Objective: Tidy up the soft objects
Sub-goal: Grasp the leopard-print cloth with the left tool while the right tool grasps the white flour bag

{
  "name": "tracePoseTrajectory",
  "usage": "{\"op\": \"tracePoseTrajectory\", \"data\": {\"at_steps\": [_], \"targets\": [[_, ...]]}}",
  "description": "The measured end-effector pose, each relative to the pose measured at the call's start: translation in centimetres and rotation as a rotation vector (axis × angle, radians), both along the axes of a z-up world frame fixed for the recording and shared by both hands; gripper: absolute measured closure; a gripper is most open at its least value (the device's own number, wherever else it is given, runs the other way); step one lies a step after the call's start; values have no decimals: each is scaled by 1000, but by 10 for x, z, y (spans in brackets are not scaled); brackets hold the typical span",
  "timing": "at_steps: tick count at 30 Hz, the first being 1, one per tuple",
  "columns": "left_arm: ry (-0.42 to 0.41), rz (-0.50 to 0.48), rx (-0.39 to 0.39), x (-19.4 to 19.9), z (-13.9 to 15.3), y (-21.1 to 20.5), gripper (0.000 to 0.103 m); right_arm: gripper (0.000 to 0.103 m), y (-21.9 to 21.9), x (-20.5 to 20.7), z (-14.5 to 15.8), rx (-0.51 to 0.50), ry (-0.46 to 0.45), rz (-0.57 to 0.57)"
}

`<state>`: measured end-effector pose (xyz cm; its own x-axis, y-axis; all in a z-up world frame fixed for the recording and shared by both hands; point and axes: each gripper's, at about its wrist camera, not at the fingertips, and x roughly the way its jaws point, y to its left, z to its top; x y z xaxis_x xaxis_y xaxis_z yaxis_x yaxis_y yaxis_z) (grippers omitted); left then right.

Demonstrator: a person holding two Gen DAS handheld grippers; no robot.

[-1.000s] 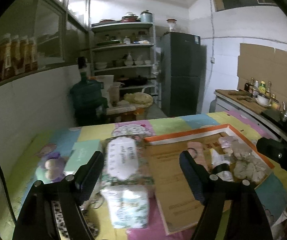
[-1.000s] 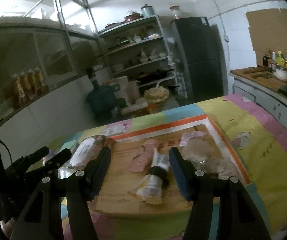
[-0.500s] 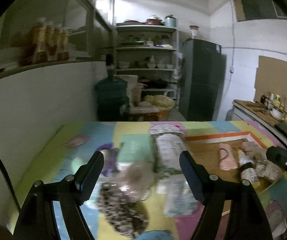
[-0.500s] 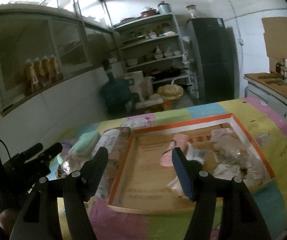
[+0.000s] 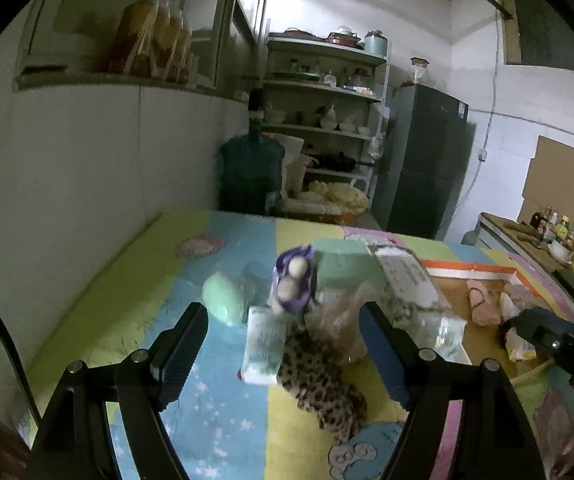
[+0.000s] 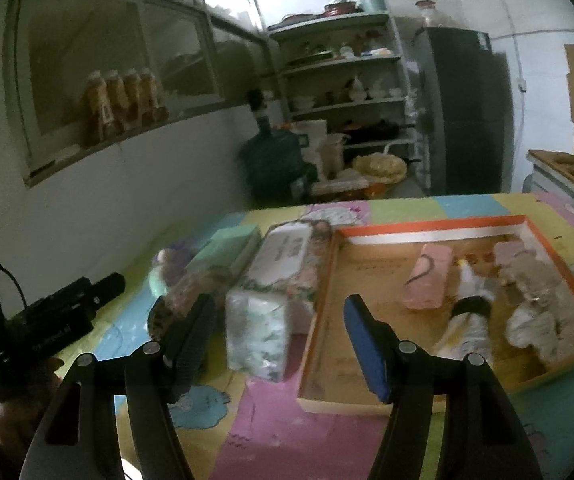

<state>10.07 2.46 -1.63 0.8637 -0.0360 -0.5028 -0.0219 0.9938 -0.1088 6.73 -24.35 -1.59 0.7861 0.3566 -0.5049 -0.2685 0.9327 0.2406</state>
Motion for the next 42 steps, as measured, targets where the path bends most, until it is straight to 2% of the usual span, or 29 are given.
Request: {"op": "tracePoseTrajectory", "data": {"at_steps": [8,11,13,19,21,23,29,42], "targets": [[98,-92,-70,-5,-37,-5,26,35,18,1,-11,-17,29,28],[148,-119,-105,1,-52,-8,36,35,22,2,-14,-22,38,35],[175,-129,-128,4,-60,-8,38,35,23,1,-14,-25,38,38],[222,-160,-159,10,-76,-13,68,35,20,4,-18,-19,52,44],[223,-176,-163,9,-79,-15,85,35,21,5,-22,-16,64,48],[219,-194,-162,8,-80,-17,92,35,23,6,-27,-9,78,57],[177,-225,-156,0,-71,-14,96,35,36,13,-39,-6,118,88],[77,-287,-192,-21,-32,20,96,35,50,37,-54,-46,182,17]]}}
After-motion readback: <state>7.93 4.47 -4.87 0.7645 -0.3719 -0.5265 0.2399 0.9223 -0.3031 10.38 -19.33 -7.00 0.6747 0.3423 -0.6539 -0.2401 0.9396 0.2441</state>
